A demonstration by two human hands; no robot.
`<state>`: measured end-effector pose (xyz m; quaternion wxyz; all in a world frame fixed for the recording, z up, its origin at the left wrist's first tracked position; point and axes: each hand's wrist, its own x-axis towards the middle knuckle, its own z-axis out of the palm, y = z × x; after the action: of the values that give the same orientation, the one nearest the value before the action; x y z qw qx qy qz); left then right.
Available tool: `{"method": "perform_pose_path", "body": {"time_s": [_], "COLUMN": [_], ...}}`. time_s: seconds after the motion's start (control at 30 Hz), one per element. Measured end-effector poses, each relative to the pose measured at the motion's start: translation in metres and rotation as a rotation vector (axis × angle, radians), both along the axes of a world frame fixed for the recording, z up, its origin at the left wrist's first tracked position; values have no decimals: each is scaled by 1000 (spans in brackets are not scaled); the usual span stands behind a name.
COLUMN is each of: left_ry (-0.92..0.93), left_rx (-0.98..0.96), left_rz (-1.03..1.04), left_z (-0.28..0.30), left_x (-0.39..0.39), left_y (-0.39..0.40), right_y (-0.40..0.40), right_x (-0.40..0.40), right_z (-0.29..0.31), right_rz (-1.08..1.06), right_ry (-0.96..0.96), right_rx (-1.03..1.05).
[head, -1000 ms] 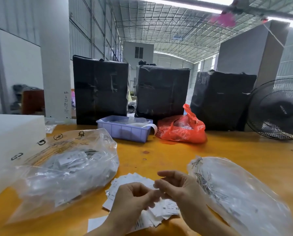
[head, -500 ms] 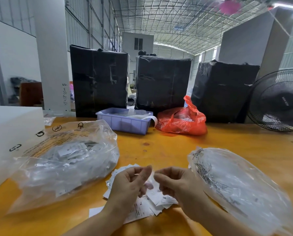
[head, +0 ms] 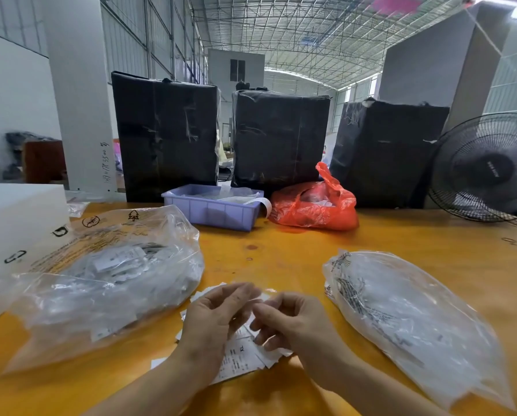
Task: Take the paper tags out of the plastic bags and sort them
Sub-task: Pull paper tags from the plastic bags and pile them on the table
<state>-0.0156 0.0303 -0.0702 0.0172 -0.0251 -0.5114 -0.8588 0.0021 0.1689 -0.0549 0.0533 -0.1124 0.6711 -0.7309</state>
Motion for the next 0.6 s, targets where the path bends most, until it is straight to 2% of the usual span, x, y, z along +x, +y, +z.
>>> {"method": "perform_pose_path", "body": {"time_s": [0.1,0.2,0.23,0.4,0.6], "left_ry": [41,63,63,75,111], "left_rx": [17,-4,-17,-177,-320], "left_rz": [38,104,124,213,241], "left_z": [2,1,1,-5,-6], "left_x": [-1,-4,-5,-6,-5], "left_y": [-2,-6,-7,-8,-7], "right_y": [1,17,26,45,34], "right_x": [-1,-12,-16,-26,-27], "right_z": [3,9,12,10,2], "right_rz": [-9,-242,-274,-112,-111], "right_ry": [147,419,457,305,297], "right_rx": [209,589,699,1034,1137]}}
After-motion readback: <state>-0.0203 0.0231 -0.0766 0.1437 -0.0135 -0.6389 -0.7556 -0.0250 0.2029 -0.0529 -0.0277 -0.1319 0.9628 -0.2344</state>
